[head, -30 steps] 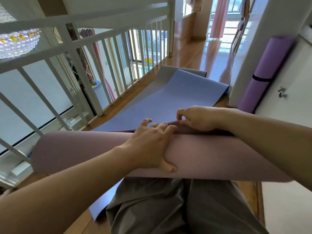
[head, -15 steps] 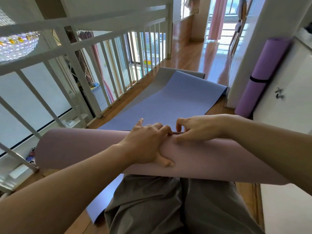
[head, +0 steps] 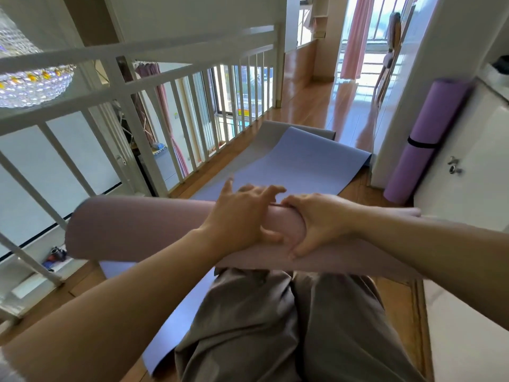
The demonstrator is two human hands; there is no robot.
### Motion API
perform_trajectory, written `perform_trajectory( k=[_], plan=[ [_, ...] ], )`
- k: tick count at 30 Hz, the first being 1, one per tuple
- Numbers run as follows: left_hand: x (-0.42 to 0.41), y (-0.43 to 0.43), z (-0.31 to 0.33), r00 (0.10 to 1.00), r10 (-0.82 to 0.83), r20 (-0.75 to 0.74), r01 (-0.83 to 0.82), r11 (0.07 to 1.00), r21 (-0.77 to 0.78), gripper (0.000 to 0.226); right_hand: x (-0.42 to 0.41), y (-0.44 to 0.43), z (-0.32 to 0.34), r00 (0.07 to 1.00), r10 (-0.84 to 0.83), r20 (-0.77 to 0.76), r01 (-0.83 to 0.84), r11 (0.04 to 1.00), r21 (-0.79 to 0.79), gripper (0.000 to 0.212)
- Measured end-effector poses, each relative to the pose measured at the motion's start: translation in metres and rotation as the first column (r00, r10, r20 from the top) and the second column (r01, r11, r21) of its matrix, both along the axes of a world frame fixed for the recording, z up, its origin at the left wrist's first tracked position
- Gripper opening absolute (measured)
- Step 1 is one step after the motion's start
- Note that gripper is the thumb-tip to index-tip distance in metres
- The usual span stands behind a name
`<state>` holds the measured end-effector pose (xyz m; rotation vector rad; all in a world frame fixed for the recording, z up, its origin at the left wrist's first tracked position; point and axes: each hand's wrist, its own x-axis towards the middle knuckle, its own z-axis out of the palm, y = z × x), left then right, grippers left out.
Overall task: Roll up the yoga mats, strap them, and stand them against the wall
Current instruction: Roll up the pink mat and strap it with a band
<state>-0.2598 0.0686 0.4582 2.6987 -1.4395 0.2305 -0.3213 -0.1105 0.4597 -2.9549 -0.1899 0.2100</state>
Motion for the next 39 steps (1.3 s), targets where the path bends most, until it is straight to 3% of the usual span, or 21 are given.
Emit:
perform_trajectory(
  k=[3, 5, 6, 8, 9, 10, 11, 12, 13, 14, 18, 20, 22, 24, 25, 29, 34, 39],
  plan=[
    [0.023, -0.005, 0.015, 0.987, 0.146, 0.071, -0.116, 0.94, -0.322, 0.075, 0.019, -0.02, 0.013, 0.973, -0.103, 0.207, 0.107, 0.994, -0.013, 0.093],
    [0.036, -0.01, 0.021, 0.961, 0.264, 0.077, -0.169, 0.786, -0.595, 0.071, 0.028, -0.032, 0.023, 0.921, -0.217, 0.324, 0.184, 0.974, 0.131, 0.088],
    [0.039, -0.013, 0.024, 0.949, 0.313, 0.041, -0.187, 0.661, -0.726, 0.07, 0.032, -0.037, 0.026, 0.881, -0.286, 0.376, 0.222, 0.953, 0.206, 0.086],
    [0.05, -0.023, 0.026, 0.924, 0.318, -0.21, -0.332, 0.399, -0.855, 0.072, 0.044, -0.047, 0.029, 0.782, -0.419, 0.462, 0.305, 0.903, 0.303, 0.088],
    [0.056, -0.029, 0.025, 0.882, 0.232, -0.409, -0.466, 0.311, -0.828, 0.074, 0.052, -0.051, 0.029, 0.731, -0.482, 0.483, 0.344, 0.872, 0.35, 0.091],
    [0.062, -0.036, 0.024, 0.777, 0.077, -0.625, -0.62, 0.268, -0.737, 0.076, 0.059, -0.055, 0.028, 0.689, -0.538, 0.485, 0.373, 0.837, 0.4, 0.093],
    [0.066, -0.044, 0.023, 0.589, -0.111, -0.8, -0.759, 0.265, -0.595, 0.078, 0.065, -0.058, 0.026, 0.66, -0.587, 0.468, 0.389, 0.801, 0.456, 0.096],
    [0.066, -0.052, 0.023, 0.358, -0.295, -0.886, -0.846, 0.299, -0.442, 0.077, 0.07, -0.06, 0.023, 0.65, -0.623, 0.434, 0.39, 0.765, 0.513, 0.099],
    [0.065, -0.06, 0.025, 0.182, -0.427, -0.886, -0.876, 0.339, -0.344, 0.076, 0.075, -0.062, 0.018, 0.657, -0.642, 0.396, 0.371, 0.732, 0.571, 0.103],
    [0.063, -0.067, 0.028, 0.107, -0.491, -0.864, -0.87, 0.374, -0.32, 0.075, 0.079, -0.06, 0.014, 0.668, -0.648, 0.366, 0.339, 0.703, 0.626, 0.106],
    [0.074, -0.092, 0.034, 0.07, -0.517, -0.853, -0.847, 0.422, -0.325, 0.076, 0.09, -0.053, -0.006, 0.671, -0.653, 0.351, 0.269, 0.656, 0.705, 0.116],
    [0.088, -0.098, 0.029, 0.041, -0.505, -0.862, -0.855, 0.428, -0.291, 0.083, 0.093, -0.063, -0.007, 0.762, -0.588, 0.271, 0.24, 0.646, 0.725, 0.116],
    [0.1, -0.103, 0.02, 0.038, -0.488, -0.872, -0.85, 0.442, -0.285, 0.087, 0.096, -0.075, -0.002, 0.834, -0.532, 0.147, 0.238, 0.587, 0.774, 0.083],
    [0.109, -0.114, 0.008, 0.007, -0.473, -0.881, -0.851, 0.459, -0.253, 0.092, 0.103, -0.085, 0.003, 0.821, -0.57, 0.013, 0.301, 0.452, 0.84, 0.031],
    [0.113, -0.121, 0.001, -0.017, -0.466, -0.884, -0.854, 0.467, -0.23, 0.096, 0.108, -0.091, 0.005, 0.804, -0.593, -0.045, 0.317, 0.363, 0.876, 0.021],
    [0.123, -0.152, -0.028, -0.019, -0.407, -0.913, -0.853, 0.483, -0.197, 0.096, 0.121, -0.121, -0.009, 0.726, -0.633, -0.269, 0.376, 0.039, 0.926, 0.035],
    [0.139, -0.191, -0.075, -0.012, -0.294, -0.956, -0.817, 0.554, -0.16, 0.085, 0.125, -0.154, -0.05, 0.694, -0.567, -0.444, 0.529, -0.017, 0.849, 0.068],
    [0.152, -0.225, -0.14, 0.009, -0.206, -0.979, -0.8, 0.586, -0.13, 0.08, 0.131, -0.185, -0.101, 0.615, -0.475, -0.629, 0.596, -0.241, 0.766, 0.077]
  ],
)
